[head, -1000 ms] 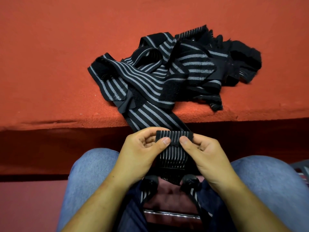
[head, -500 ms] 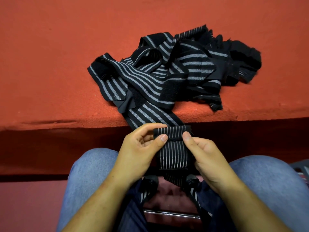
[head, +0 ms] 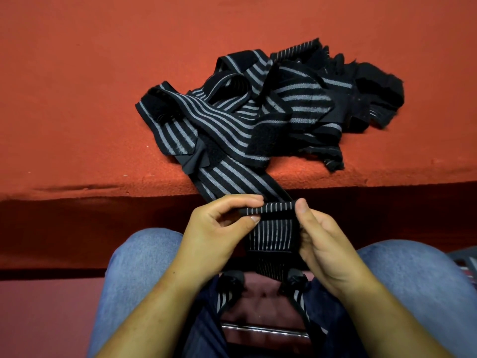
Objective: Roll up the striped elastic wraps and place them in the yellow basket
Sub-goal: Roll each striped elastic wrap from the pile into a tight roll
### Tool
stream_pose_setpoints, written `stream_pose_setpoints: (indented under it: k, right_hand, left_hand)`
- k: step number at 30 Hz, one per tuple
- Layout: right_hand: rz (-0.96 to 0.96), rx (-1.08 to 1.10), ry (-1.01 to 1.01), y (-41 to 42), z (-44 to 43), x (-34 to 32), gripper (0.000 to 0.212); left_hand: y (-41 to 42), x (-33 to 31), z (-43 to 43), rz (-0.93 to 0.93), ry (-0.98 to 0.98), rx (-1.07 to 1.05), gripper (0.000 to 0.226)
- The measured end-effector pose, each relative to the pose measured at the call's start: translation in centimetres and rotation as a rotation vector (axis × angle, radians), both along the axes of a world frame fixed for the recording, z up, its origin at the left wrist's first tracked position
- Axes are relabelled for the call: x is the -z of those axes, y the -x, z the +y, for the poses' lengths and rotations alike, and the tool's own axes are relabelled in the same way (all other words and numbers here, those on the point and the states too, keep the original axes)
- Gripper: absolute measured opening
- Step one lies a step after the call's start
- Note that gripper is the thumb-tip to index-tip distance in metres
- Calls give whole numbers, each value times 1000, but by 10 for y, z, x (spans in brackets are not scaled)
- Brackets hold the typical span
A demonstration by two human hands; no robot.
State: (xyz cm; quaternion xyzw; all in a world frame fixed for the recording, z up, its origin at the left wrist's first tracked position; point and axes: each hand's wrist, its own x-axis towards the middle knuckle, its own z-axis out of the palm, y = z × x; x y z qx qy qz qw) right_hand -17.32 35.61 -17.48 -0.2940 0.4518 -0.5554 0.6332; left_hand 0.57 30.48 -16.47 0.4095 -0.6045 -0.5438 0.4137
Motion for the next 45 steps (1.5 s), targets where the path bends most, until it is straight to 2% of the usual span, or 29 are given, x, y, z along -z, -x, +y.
stream_pose_setpoints:
  k: [5, 12, 18, 22, 28, 32, 39, 45]
  right_hand:
    - [-29, 18, 32, 1, -1, 4, 35]
    - [38, 50, 23, 5, -2, 9, 29]
    - [36, 86, 17, 5, -3, 11, 30]
    - [18, 83, 33, 4, -3, 14, 29]
    - [192, 44, 59, 3, -1, 21, 30]
    - [244, 72, 92, 6, -3, 18, 27]
    - [203, 36, 71, 5, -2, 20, 28]
    - [141, 20, -30, 3, -2, 17, 45]
  left_hand:
    - [-1, 2, -1, -32, 38, 27, 33]
    - [0, 1, 2, 22, -108, 93, 25]
    - [3, 3, 1, 66, -243, 32, 31]
    - [4, 7, 1, 55, -246, 9, 30]
    - [3, 8, 0, 44, -195, -13, 29]
    - [3, 9, 1, 66, -213, 39, 32]
    - [2, 9, -1, 68, -207, 23, 27]
    - [2, 7, 0, 79, -151, -27, 28]
